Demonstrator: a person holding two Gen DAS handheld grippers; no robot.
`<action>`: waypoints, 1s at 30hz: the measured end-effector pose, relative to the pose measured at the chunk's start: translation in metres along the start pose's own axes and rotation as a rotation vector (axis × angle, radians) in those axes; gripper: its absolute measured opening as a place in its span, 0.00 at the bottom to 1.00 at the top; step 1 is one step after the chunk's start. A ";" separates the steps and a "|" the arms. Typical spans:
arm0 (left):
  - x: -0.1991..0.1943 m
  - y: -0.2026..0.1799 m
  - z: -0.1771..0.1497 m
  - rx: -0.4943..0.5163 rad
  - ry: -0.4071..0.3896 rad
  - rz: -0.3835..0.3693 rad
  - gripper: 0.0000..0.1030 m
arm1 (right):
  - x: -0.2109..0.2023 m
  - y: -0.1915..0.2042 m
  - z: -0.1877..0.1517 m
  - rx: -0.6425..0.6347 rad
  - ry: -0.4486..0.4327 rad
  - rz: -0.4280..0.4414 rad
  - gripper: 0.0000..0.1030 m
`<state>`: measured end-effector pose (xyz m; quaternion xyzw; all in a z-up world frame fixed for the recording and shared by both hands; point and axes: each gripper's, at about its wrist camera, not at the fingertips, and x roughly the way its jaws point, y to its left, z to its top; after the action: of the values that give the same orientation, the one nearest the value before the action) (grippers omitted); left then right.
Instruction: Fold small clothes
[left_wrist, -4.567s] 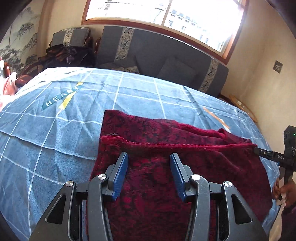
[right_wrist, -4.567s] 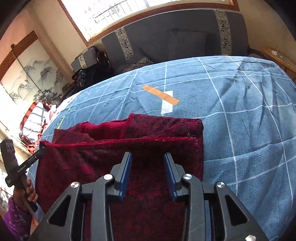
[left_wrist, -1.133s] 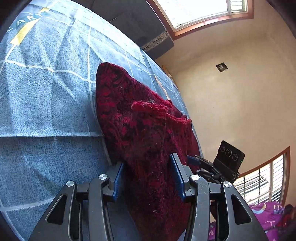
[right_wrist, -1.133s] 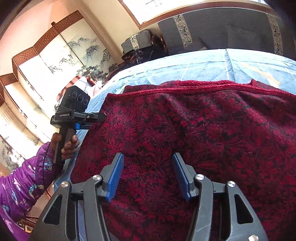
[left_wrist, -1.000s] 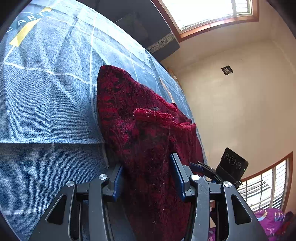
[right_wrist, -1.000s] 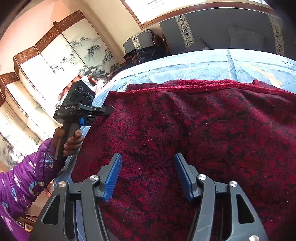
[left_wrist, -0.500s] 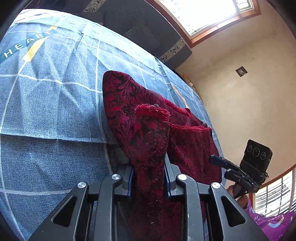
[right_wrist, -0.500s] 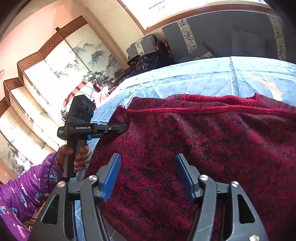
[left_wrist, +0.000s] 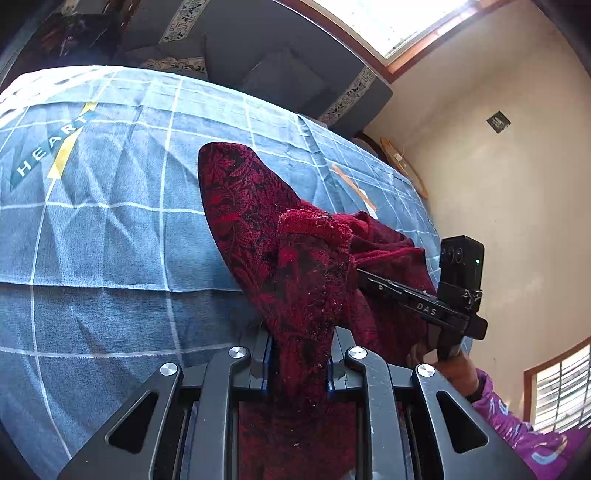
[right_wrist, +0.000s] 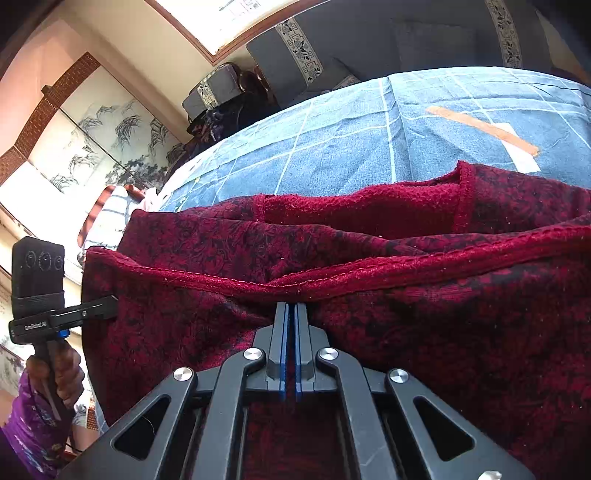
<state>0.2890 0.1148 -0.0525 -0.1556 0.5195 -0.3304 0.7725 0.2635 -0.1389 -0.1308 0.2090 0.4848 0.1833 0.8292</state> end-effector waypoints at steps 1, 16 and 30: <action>0.000 -0.011 0.003 0.013 0.013 0.005 0.20 | 0.000 -0.002 0.000 0.009 0.001 0.001 0.00; 0.056 -0.157 0.036 -0.059 0.116 -0.094 0.20 | -0.018 -0.039 0.000 0.221 -0.035 0.225 0.07; 0.184 -0.194 0.024 -0.256 0.175 -0.356 0.28 | -0.132 -0.156 -0.051 0.381 -0.220 0.231 0.15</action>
<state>0.2877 -0.1535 -0.0578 -0.3120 0.5865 -0.4050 0.6282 0.1732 -0.3295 -0.1389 0.4342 0.3904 0.1583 0.7962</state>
